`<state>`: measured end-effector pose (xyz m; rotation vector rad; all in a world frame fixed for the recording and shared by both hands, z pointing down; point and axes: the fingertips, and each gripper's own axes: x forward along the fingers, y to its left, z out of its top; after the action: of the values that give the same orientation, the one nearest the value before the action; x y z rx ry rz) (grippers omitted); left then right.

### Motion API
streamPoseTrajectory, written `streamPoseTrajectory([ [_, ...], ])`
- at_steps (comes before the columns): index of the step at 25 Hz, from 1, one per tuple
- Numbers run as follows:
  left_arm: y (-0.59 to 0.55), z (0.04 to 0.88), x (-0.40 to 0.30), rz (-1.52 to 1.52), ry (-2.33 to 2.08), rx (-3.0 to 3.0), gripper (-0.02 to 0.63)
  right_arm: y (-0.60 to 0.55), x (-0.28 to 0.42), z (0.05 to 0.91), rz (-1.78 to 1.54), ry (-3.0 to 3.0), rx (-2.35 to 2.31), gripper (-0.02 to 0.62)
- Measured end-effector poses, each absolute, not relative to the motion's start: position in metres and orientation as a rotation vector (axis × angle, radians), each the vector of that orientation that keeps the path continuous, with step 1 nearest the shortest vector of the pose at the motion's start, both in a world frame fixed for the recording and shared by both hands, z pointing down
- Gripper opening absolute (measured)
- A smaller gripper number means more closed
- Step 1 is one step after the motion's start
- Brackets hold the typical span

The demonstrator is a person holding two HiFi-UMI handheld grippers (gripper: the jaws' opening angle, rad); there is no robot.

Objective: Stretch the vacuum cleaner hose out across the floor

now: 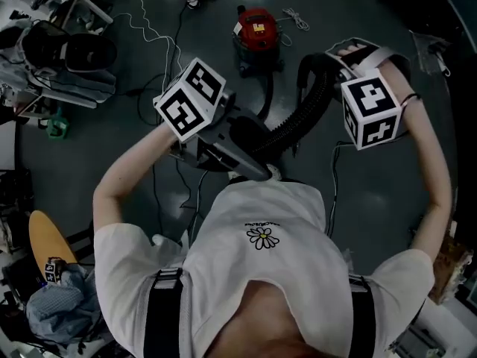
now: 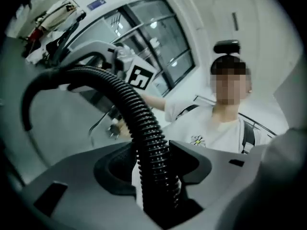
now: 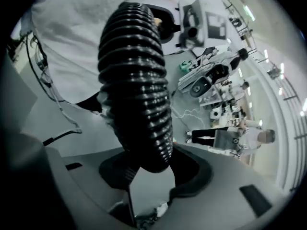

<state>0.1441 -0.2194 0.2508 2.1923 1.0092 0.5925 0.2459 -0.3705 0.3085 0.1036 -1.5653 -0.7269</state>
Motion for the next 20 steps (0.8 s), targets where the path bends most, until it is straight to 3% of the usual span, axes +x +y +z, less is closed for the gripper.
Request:
streamPoseTrajectory([
  [5, -0.180, 0.211, 0.213, -0.082, 0.829, 2.179, 0.213, -0.384, 0.220, 0.279, -0.832, -2.027, 0.563, 0.178],
  [9, -0.158, 0.182, 0.225, -0.514, 0.691, 2.085, 0.213, -0.360, 0.218, 0.264, -0.320, -2.794, 0.967, 0.176],
  [14, -0.127, 0.193, 0.178, -0.642, 0.485, 2.074, 0.215, -0.299, 0.220, 0.301, 0.496, -3.220, 1.020, 0.176],
  [20, -0.019, 0.204, 0.126, -0.650, 0.468, 2.147, 0.215, -0.169, 0.203, 0.369, 0.523, -2.980, 1.055, 0.176],
])
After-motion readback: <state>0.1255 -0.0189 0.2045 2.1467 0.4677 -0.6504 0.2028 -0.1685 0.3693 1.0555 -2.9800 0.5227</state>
